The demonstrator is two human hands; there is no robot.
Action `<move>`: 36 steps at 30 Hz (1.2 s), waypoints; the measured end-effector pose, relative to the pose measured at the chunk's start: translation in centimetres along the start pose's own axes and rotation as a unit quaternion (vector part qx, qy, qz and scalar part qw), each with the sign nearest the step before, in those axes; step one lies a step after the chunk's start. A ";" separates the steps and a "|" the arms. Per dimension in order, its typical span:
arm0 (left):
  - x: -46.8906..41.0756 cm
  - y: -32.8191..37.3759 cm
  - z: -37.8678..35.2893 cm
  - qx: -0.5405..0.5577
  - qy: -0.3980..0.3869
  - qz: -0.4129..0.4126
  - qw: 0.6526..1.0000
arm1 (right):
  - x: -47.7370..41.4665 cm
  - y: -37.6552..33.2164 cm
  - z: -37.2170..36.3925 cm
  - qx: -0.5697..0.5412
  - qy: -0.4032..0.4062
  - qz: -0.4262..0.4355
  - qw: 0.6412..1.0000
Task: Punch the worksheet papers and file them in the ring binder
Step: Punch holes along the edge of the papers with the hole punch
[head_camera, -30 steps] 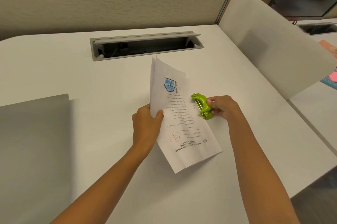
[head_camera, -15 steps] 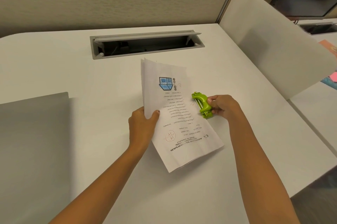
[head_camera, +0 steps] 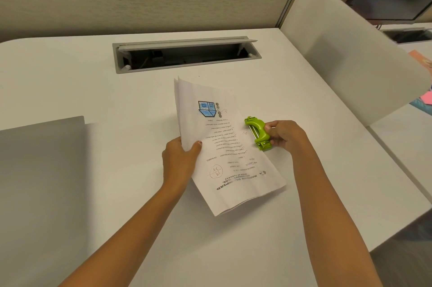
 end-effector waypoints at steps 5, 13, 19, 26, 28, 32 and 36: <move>-0.2 -0.1 -0.3 0.001 -0.007 0.014 1.000 | 0.2 0.0 0.0 -0.015 -0.004 0.004 1.000; -0.5 -0.8 -0.7 -0.017 -0.013 0.017 1.000 | 0.8 -0.4 0.1 -0.022 -0.007 0.021 1.000; -0.5 -1.5 -0.5 -0.015 -0.016 0.011 1.000 | 1.3 -0.6 0.0 -0.036 -0.008 0.018 0.999; 0.6 0.3 -0.2 -0.066 0.057 -0.088 0.992 | 2.0 -0.9 0.1 -0.024 0.007 0.034 0.999; 1.4 1.8 -0.2 -0.141 0.101 -0.157 0.972 | 2.0 -1.0 0.2 -0.016 0.015 0.037 0.999; 1.7 4.5 -2.6 -0.350 0.103 -0.299 0.882 | 2.1 -1.0 0.3 -0.002 0.017 0.037 0.999; 1.0 4.3 -8.2 -0.391 -0.043 -0.337 0.855 | 2.2 -1.2 0.3 0.003 0.021 0.040 0.999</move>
Point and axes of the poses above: each hand's wrist, its own x-axis away from the middle knuckle, its own z-axis out of the back of the hand, y = z × x, the point moved 8 cm from there along -x, towards the middle knuckle, and after that the axes turned 4 degrees about y, right-handed, at the moved point
